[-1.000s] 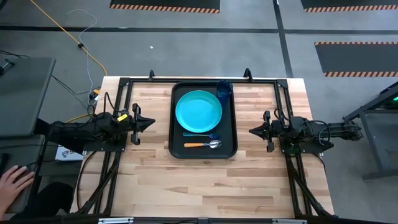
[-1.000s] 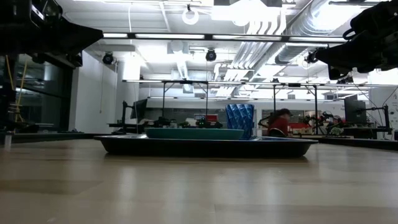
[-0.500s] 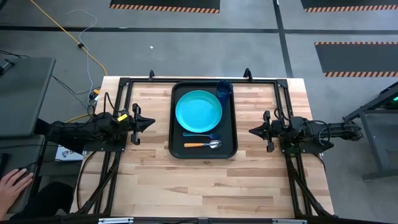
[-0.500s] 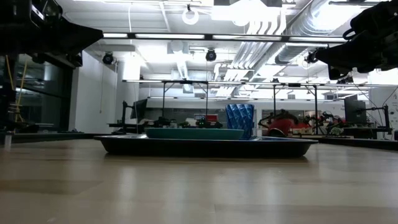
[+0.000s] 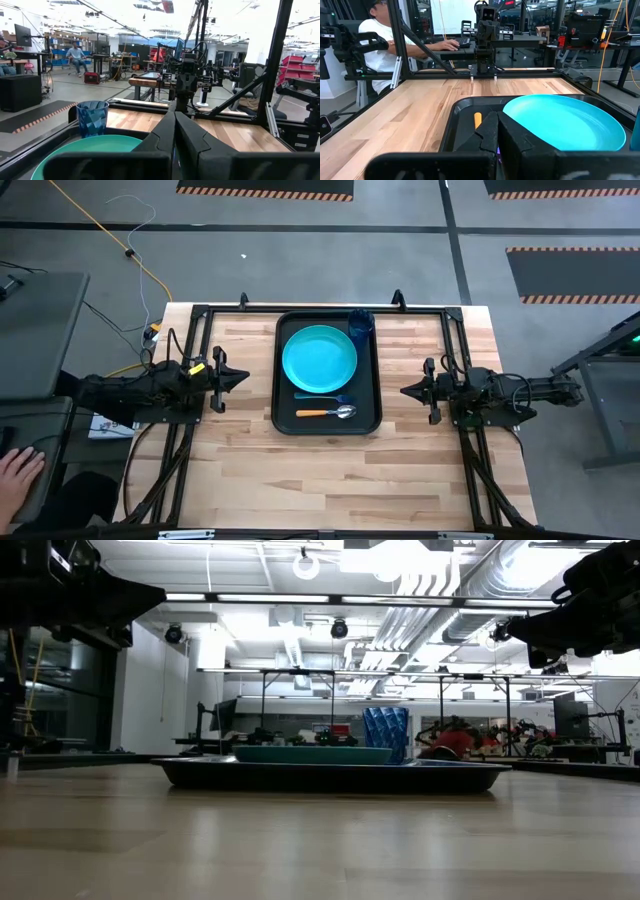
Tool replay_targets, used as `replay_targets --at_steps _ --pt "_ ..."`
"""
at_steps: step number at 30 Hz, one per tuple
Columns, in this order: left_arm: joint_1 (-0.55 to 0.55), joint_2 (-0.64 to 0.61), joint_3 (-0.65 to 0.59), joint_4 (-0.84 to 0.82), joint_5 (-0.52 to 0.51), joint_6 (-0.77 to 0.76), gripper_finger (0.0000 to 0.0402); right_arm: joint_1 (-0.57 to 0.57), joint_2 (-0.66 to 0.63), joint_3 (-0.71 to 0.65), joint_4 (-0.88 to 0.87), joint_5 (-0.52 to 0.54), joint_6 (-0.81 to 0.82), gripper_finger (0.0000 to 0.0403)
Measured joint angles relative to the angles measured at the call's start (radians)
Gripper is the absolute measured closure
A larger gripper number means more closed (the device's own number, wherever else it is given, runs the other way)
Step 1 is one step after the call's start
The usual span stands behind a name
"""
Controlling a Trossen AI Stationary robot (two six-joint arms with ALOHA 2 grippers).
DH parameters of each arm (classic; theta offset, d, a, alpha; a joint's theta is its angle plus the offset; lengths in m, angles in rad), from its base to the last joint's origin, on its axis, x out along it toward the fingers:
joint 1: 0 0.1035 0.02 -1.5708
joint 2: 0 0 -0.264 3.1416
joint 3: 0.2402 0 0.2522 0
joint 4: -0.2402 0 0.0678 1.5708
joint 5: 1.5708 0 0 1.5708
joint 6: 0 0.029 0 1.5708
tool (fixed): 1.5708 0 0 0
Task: Pick and place plate/cup/fork/spoon on tray
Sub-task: Return to Home Position
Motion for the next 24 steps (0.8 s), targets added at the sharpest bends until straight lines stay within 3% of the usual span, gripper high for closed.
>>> replay_targets --at_steps 24 --pt "0.0 0.0 0.0 0.0 0.0 0.0 0.0398 0.0 0.0 0.0 0.0 0.0 0.0 0.0402"
